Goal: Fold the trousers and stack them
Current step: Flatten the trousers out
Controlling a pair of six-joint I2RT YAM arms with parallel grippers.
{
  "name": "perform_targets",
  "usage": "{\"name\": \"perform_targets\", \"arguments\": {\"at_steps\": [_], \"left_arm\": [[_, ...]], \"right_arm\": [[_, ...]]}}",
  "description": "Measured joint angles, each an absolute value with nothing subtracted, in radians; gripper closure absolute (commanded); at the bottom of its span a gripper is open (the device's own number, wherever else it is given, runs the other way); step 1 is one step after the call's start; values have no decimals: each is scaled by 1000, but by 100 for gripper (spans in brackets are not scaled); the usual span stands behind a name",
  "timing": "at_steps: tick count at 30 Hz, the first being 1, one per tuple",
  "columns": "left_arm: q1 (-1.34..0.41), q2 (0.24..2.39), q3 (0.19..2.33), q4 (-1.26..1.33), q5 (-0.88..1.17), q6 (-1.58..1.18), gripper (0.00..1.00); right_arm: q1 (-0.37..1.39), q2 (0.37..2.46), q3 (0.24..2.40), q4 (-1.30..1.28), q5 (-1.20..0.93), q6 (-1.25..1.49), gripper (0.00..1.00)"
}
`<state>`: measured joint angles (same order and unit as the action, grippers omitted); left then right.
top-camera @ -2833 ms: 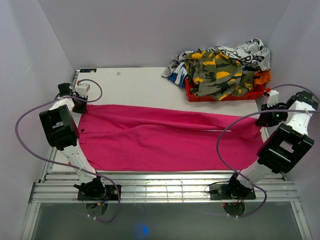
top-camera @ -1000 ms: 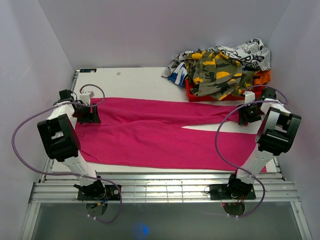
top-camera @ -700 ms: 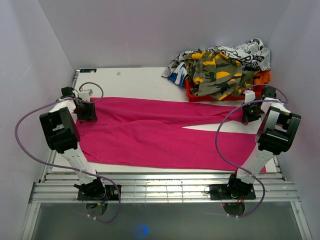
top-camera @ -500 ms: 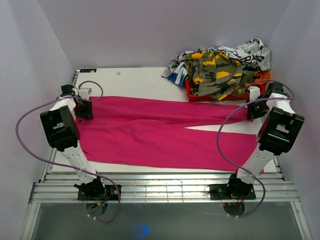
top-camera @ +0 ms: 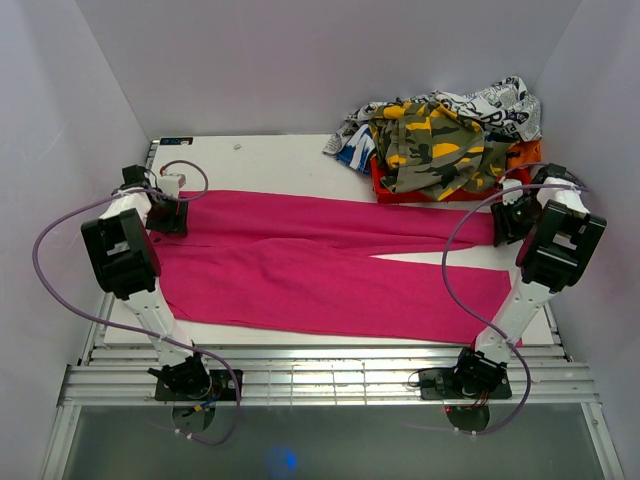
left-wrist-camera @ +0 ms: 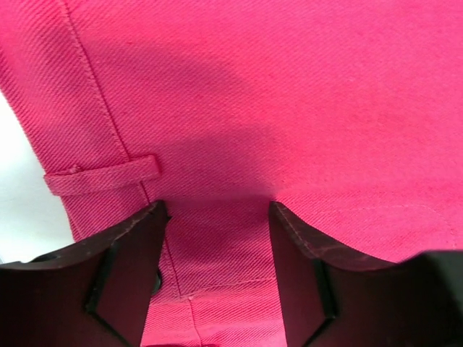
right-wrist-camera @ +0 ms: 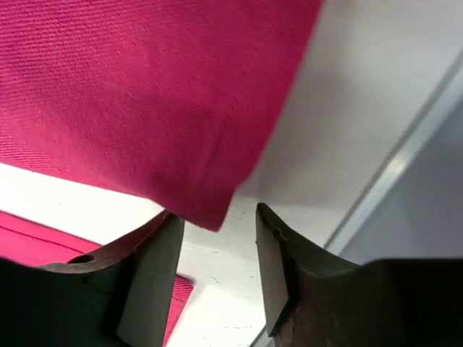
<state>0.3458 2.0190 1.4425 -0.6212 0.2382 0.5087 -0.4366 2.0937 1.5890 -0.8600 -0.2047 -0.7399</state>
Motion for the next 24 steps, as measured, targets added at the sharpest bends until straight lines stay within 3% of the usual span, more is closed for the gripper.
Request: {"name": "perform_targets", "arguments": {"at_steps": [3,7,12,15,18,22,24], "left_arm": [[347,2007,1430,-620,263,517,28],[354,1942,1375,-625,343,552,27],[328,1772,1351,-661,521,610,28],[205,1638,1325,-641,577,641,30],[-33,1563,1320,-584,599,636,35],[-355,1636,1371,-496,599,562,42],[-464,1735,1441,-472,596,501,43]], "right_arm": [[-437,2094,1651,-855,-200,-702,44],[-437,2083,1700,-826,-201,-675,31],[-444,2003,1656,-818,-263,-673,32],[-445,1955,1649,-839,-327,-680,34],[-445,1939,1653,-856,-401,-683,45],[-443,1932,1641,-893,-526,-707,67],[-430,1905,1593,-894,-567,-725,69]]}}
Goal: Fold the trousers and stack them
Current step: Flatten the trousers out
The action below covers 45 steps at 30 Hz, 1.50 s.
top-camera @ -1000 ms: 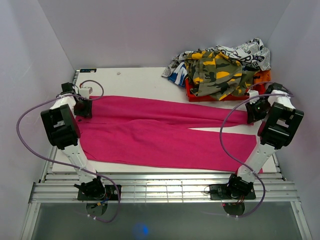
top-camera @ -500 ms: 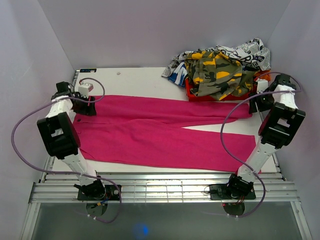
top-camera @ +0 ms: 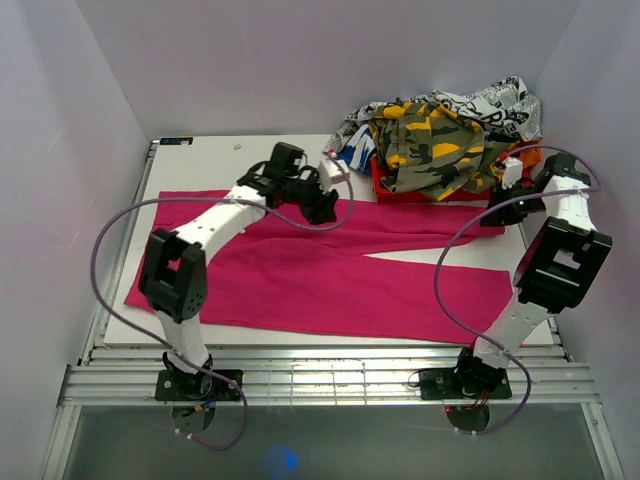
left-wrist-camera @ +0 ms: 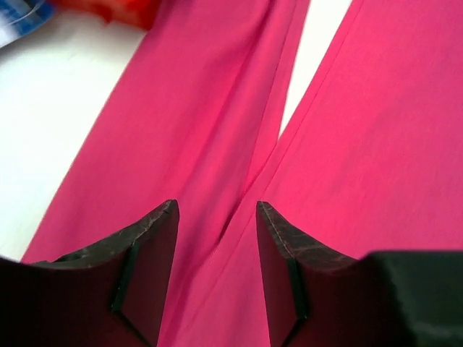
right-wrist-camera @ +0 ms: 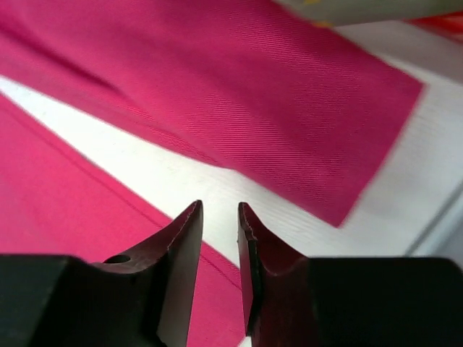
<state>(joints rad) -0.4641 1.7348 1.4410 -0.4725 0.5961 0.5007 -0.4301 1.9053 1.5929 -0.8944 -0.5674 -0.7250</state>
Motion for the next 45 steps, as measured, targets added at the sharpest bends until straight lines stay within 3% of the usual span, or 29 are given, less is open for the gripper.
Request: {"name": "perform_targets", "arguments": {"at_steps": [4,9,22,23,25,27,29,37,45], "left_arm": [[-568,1967,1621,-434,592,349,44],[-573,2140,1722,-399,585,184,43],[-553,2069,1538,-339,551,135,41],[-552,2066,1523,-337,549,136,41],[-547,2065,1510,-338,543,138,41],[-537,2065,1504,-338,539,137,41],[-517,2064,1502,-337,540,130,41],[-393,2000,1431,-344,540,112,42],[-377,1918,1347,-350,559,120,43]], "right_arm": [[-338,1777,1374,-854,-575,-773,64],[-183,1650,1116,-685,-504,-837,60],[-183,1751,1051,-394,-335,-995,39],[-183,1765,1059,-395,-337,-1005,41],[-183,1793,1099,-409,-324,-1030,57],[-183,1847,1174,-469,-317,-1053,83],[-183,1901,1258,-547,-316,-1073,92],[-179,2059,1732,-1066,-318,-1118,92],[-159,1892,1535,-1227,-193,-1182,92]]}}
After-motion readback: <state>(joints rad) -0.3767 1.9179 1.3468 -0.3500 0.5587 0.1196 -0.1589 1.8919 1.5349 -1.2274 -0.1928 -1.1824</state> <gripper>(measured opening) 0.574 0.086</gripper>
